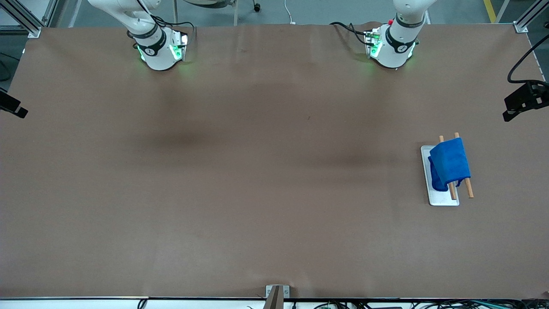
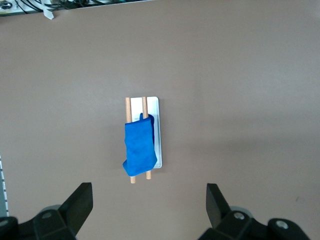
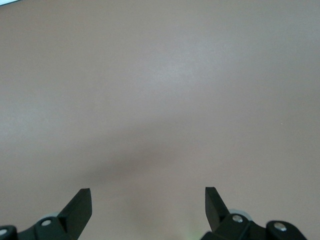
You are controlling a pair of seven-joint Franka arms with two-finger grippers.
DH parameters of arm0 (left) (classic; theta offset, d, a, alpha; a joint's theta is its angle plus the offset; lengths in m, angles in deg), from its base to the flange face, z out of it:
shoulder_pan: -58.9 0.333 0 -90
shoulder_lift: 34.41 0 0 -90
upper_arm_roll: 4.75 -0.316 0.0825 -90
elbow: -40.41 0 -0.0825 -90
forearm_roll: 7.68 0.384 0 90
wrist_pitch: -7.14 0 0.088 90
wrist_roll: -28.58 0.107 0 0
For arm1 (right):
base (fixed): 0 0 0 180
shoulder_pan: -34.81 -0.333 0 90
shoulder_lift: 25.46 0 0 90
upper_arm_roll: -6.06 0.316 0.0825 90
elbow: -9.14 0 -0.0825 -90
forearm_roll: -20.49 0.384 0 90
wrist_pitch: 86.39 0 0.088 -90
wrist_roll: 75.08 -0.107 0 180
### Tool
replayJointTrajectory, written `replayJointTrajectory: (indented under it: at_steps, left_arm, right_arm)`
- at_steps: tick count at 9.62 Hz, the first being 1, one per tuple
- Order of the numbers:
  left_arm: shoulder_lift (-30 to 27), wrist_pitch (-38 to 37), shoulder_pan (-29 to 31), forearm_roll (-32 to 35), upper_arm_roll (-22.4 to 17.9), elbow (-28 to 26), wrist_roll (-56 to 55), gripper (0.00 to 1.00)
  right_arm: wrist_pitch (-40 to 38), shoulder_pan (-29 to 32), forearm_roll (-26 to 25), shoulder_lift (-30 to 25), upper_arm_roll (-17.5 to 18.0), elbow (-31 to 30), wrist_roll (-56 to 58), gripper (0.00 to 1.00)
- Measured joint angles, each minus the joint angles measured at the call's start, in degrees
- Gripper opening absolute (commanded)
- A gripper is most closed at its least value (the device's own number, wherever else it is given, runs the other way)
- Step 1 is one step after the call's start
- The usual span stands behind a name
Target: Right arm passes towel to left arm to hang
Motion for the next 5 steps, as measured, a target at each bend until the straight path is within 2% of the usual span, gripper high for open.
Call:
replayJointTrajectory:
  at_steps: [4, 5]
  left_arm:
    - [-0.9, -4.0, -0.5, -0.5, 1.9, -0.2, 0.0, 1.0]
    - [-1.7, -4.4, -2.9, -0.5, 0.6, -0.8, 0.0, 1.0]
  right_arm:
    - [0.0, 0.5, 0.0, 0.0, -0.1, 0.0, 0.0, 1.0]
    - [0.0, 0.5, 0.0, 0.0, 0.0, 0.0, 0.0, 1.0]
